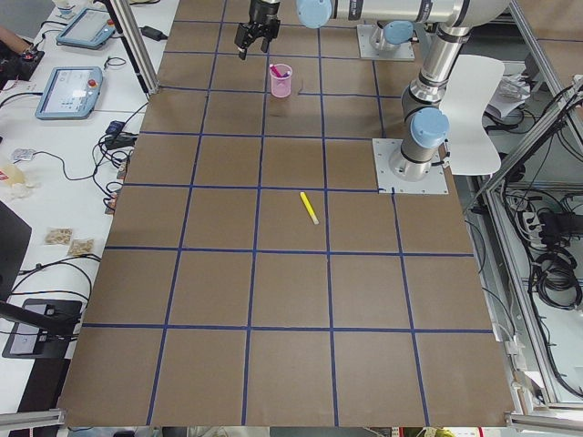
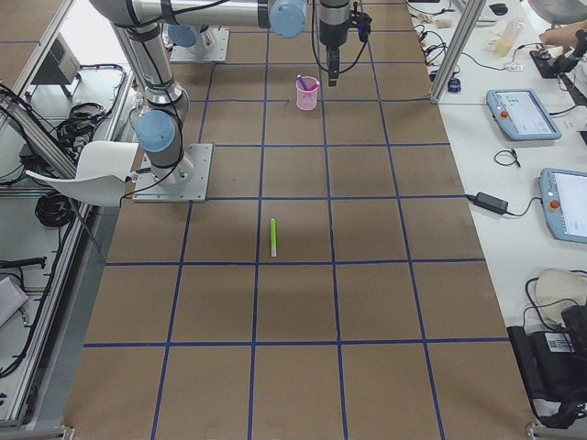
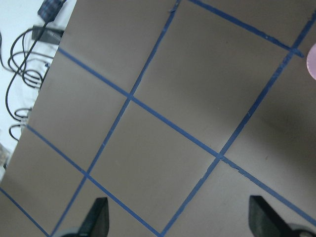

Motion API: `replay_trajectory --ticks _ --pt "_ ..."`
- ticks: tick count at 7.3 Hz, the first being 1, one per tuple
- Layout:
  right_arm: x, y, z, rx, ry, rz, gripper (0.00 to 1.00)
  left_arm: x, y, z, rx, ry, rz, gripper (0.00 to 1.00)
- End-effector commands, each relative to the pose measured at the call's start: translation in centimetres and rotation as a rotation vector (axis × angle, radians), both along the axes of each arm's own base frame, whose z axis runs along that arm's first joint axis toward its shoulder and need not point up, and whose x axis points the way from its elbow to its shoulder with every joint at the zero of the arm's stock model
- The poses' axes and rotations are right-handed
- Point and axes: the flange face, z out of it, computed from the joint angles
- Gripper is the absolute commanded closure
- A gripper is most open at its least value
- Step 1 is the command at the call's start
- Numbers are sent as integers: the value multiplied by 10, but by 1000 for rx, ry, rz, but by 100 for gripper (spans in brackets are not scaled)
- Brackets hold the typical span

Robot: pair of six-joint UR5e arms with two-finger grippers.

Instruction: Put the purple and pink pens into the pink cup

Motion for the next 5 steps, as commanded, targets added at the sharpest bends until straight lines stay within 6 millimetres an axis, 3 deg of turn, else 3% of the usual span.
replay_trajectory --ticks 1,3,5 --pt "2 -2 1 -8 4 6 0 0 26 -10 84 197 463 0" --pt "2 0 -1 0 0 6 0 -2 34 -15 143 208 611 0" --pt "2 3 -5 12 -1 -1 0 0 40 -14 169 186 628 0"
